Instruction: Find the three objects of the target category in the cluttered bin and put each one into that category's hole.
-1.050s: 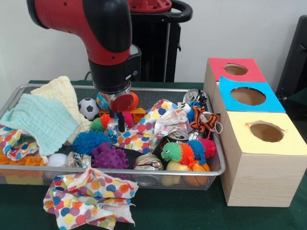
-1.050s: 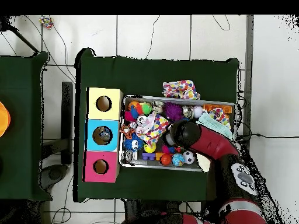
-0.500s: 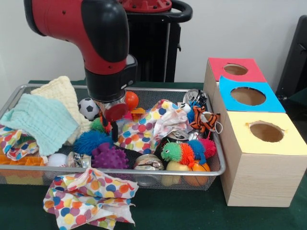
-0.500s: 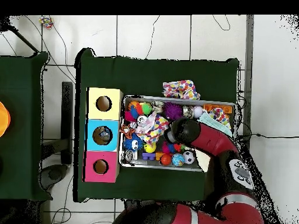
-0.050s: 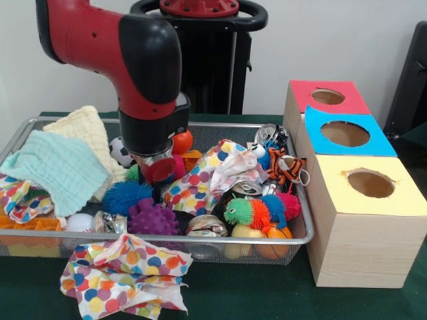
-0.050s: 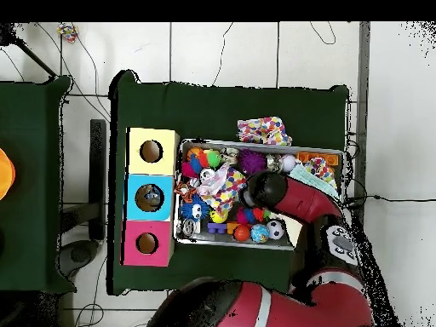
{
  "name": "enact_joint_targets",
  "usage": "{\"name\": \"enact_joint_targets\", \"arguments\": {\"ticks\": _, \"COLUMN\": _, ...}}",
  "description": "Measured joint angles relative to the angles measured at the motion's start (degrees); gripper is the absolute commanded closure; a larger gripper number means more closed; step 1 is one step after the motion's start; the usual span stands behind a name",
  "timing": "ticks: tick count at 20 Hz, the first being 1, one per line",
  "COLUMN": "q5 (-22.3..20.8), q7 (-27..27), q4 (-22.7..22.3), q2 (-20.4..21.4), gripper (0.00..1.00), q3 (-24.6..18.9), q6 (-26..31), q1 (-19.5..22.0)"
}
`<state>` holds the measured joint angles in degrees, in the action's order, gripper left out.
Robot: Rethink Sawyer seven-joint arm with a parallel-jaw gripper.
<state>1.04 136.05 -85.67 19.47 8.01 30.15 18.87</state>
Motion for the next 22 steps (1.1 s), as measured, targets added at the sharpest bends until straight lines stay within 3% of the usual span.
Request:
{"name": "enact_joint_targets", "arguments": {"ticks": 12, "q5": 0.0, "q7": 0.0, "q4": 3.6, "q2": -2.6, "gripper": 0.00, "q3": 0.2, "q6": 1.1, "q1": -0.8}}
{"name": "enact_joint_targets", "arguments": {"ticks": 16, "q5": 0.2, "q7": 0.0, "q4": 4.2, "q2": -2.1, "gripper": 0.00, "q3": 0.2, "q6": 4.5, "q1": -0.6}}
{"name": "enact_joint_targets", "arguments": {"ticks": 22, "q5": 4.7, "q7": 0.0, "q4": 4.2, "q2": 1.8, "gripper": 0.00, "q3": 0.2, "q6": 14.9, "q1": -0.3}}
